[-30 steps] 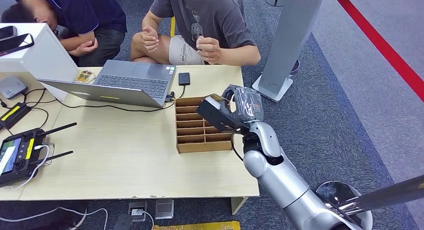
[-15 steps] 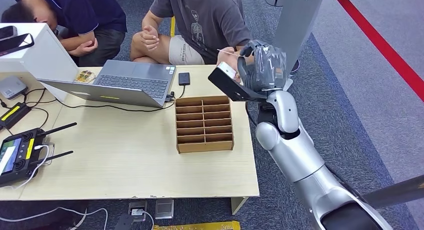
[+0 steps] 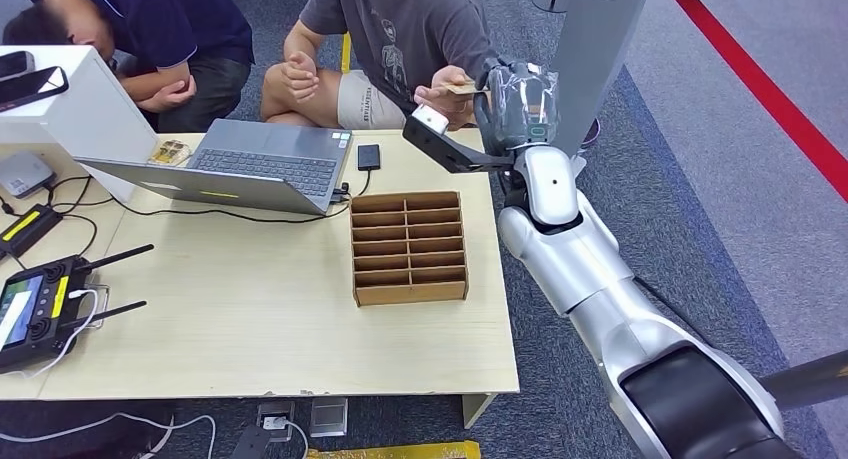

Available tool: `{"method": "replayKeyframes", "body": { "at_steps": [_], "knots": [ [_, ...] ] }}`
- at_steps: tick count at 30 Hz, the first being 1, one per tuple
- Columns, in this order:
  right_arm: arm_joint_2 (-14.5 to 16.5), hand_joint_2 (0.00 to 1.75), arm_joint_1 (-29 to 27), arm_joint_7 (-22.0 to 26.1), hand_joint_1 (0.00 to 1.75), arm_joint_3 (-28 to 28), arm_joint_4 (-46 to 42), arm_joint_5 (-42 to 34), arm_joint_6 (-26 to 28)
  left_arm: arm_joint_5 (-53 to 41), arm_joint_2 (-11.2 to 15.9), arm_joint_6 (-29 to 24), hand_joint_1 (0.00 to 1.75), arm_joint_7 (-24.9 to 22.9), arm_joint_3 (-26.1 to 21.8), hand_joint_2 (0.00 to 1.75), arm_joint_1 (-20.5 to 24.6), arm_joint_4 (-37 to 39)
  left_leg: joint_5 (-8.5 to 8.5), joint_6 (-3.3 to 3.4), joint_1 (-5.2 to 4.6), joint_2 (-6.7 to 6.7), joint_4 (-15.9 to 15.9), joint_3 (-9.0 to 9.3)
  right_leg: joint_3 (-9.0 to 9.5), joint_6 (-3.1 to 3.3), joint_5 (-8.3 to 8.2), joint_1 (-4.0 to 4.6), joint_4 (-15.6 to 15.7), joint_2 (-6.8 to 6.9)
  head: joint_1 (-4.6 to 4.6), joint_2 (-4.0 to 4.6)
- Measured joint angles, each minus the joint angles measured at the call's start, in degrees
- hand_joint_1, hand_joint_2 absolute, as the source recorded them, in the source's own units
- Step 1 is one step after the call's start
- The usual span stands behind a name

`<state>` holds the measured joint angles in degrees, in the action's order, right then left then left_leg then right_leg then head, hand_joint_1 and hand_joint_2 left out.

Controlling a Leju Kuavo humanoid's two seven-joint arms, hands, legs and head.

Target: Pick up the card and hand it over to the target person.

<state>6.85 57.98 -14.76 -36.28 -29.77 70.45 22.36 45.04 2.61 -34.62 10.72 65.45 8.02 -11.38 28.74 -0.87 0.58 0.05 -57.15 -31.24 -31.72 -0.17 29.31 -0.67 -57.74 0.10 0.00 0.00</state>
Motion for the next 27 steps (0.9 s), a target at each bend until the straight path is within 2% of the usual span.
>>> {"method": "replayKeyframes", "body": {
  "at_steps": [6, 7, 10, 11, 13, 16, 19, 23, 27],
  "knots": [
    [0.7, 1.75, -0.3, 0.3, 1.26, -0.1, 0.9, 0.1, -0.2, 0.2, 0.0, -0.2, 0.00, 0.0, -0.2, 0.00, 0.0, 0.0, -0.01, 0.01, 0.00, -0.04, 0.0, -0.05, -0.04, -0.01, 0.00, 0.00, 0.0, 0.04, 0.00, 0.00],
    [0.7, 1.75, -0.3, 0.3, 1.05, -0.2, 0.9, 0.1, -0.1, 0.2, 0.0, -0.2, 0.00, 0.0, -0.2, 0.00, 0.0, 0.0, -0.01, 0.01, 0.00, -0.04, 0.0, -0.05, -0.03, 0.00, 0.00, 0.00, 0.0, 0.04, 0.00, 0.00],
    [0.9, 1.75, -0.6, 0.9, 0.11, 0.4, 0.7, -0.5, 0.7, 0.3, 0.1, -0.3, 0.00, 0.0, -0.3, 0.00, 0.0, 0.0, 0.00, 0.01, 0.00, -0.06, 0.0, -0.04, -0.02, -0.01, 0.02, 0.00, 0.0, 0.07, 0.00, 0.00],
    [1.0, 1.75, -0.8, 1.2, 0.00, 1.0, 0.5, -1.2, 1.2, 0.3, 0.1, -0.4, 0.00, 0.0, -0.4, 0.00, 0.0, 0.0, 0.00, 0.01, 0.00, -0.06, 0.0, -0.03, -0.01, -0.01, 0.02, 0.00, 0.0, 0.07, 0.00, 0.00],
    [1.2, 1.75, -1.7, 4.0, 0.00, 4.0, -0.5, -5.8, 2.2, 0.4, 0.1, -0.5, 0.00, -0.1, -0.5, 0.00, 0.0, 0.1, 0.01, 0.01, 0.00, -0.08, 0.0, -0.04, -0.01, -0.01, 0.03, 0.00, 0.0, 0.08, 0.00, 0.00],
    [1.8, 1.75, -3.7, 11.6, 0.00, 10.5, -2.9, -18.3, 2.9, 0.4, 0.1, -0.5, 0.00, -0.5, -0.6, 0.00, 0.0, 0.1, -0.02, 0.01, 0.01, -0.14, 0.0, -0.06, -0.01, -0.01, 0.02, 0.01, 0.0, 0.15, 0.00, 0.00],
    [1.3, 1.75, -6.1, 17.5, 0.00, 14.2, -6.9, -28.0, 3.6, 0.5, 0.0, -0.5, 0.00, -0.6, -0.7, 0.00, 0.0, 0.1, -0.03, 0.01, 0.02, -0.18, 0.0, -0.07, -0.02, -0.01, 0.02, 0.02, 0.0, 0.19, 0.00, 0.00],
    [-0.1, 1.75, -9.6, 21.3, 0.00, 14.8, -13.0, -37.7, 2.9, 0.7, 0.0, -0.8, 0.00, -0.7, -1.1, 0.00, -0.1, 0.2, -0.03, 0.02, 0.03, -0.22, 0.0, -0.05, 0.02, -0.01, 0.02, 0.03, 0.1, 0.22, 0.00, 0.00],
    [-2.1, 1.75, -13.5, 22.8, 0.00, 12.9, -19.2, -47.5, 1.6, 1.0, -0.1, -1.1, 0.00, -0.7, -1.5, 0.00, -0.1, 0.2, -0.06, 0.03, 0.03, -0.26, 0.1, 0.03, 0.11, -0.01, 0.01, 0.03, 0.1, 0.26, 0.00, 0.00]
  ]
}}
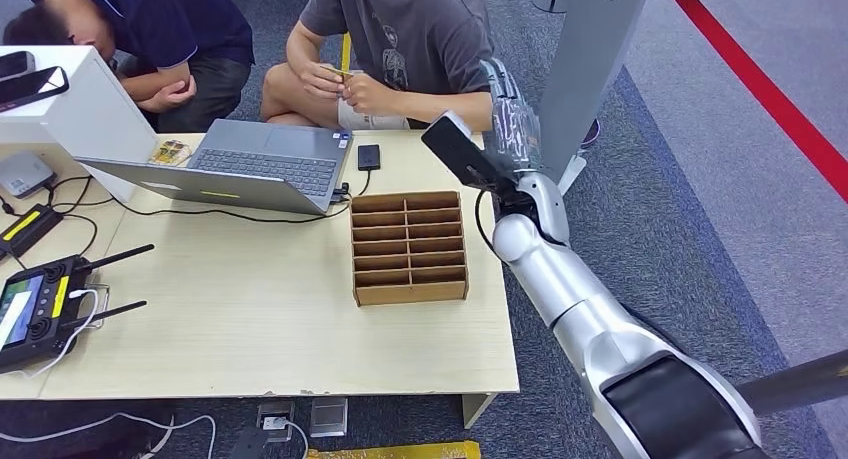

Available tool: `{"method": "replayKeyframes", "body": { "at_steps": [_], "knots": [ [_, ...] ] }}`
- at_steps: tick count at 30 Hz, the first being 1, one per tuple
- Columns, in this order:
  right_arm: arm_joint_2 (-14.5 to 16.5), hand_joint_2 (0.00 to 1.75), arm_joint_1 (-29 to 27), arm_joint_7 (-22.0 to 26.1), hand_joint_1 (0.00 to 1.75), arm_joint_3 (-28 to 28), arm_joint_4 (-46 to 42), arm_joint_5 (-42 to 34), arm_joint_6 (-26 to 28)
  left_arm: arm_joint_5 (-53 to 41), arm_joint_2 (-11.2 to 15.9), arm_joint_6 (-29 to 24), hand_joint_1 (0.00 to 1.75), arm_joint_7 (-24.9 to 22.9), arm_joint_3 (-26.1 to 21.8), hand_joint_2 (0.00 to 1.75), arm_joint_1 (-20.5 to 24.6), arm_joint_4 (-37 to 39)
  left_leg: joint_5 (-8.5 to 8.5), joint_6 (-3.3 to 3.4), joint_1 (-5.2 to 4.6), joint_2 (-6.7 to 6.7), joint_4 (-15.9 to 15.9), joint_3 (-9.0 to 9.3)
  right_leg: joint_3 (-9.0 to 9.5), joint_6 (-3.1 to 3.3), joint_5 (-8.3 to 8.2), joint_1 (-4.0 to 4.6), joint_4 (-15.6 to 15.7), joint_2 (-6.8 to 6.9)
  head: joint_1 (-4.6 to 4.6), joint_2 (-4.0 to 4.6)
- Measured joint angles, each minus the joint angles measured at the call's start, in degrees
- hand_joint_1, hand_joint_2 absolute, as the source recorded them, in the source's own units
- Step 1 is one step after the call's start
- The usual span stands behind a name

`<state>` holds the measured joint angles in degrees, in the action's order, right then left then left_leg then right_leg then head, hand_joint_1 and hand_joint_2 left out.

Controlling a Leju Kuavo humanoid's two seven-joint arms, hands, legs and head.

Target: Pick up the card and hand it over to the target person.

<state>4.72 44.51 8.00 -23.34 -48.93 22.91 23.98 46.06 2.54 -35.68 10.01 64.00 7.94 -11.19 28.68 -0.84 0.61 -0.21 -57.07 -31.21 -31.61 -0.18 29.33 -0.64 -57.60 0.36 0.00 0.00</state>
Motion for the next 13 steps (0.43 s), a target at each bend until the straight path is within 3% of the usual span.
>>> {"method": "replayKeyframes", "body": {
  "at_steps": [8, 13],
  "knots": [
    [-4.0, 1.75, -9.2, -0.2, 0.00, -3.4, -12.7, -10.0, -1.5, 0.3, 0.1, -0.1, 0.00, 0.6, -0.5, 0.00, 0.0, -0.1, 0.03, 0.00, 0.01, -0.06, -0.1, -0.07, -0.06, -0.02, 0.04, 0.00, -0.1, 0.07, 0.00, 0.00],
    [-4.6, 1.75, -11.3, -0.6, 0.00, -4.1, -14.7, -11.2, -1.7, 0.4, 0.0, -0.1, 0.00, 0.8, -0.6, 0.00, 0.0, -0.1, 0.03, 0.01, 0.00, -0.05, -0.1, -0.06, -0.06, -0.02, 0.04, -0.01, -0.1, 0.06, 0.00, 0.00]
  ]
}}
